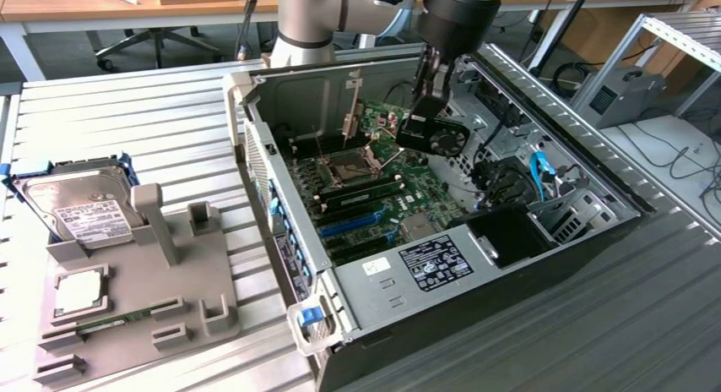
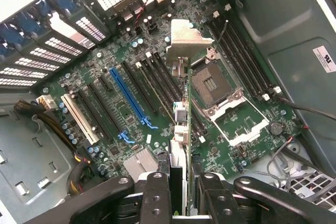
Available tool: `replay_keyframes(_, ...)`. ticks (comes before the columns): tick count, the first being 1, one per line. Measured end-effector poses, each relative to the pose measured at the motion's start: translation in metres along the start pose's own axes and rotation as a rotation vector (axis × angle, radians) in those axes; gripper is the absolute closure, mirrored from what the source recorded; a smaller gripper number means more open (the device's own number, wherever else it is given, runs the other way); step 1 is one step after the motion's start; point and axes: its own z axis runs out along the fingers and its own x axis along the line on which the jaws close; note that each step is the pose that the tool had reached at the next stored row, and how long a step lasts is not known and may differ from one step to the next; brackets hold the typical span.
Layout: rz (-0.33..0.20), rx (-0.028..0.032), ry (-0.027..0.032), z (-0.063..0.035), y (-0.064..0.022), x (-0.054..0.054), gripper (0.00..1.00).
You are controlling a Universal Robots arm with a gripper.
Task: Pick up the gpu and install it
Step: 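Insert the gpu into the slot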
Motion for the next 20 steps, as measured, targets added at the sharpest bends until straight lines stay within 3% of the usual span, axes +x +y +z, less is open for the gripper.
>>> replay_keyframes(20,-0.035,0.0,0.0014,0.0,-0.0001,0.0,0.74)
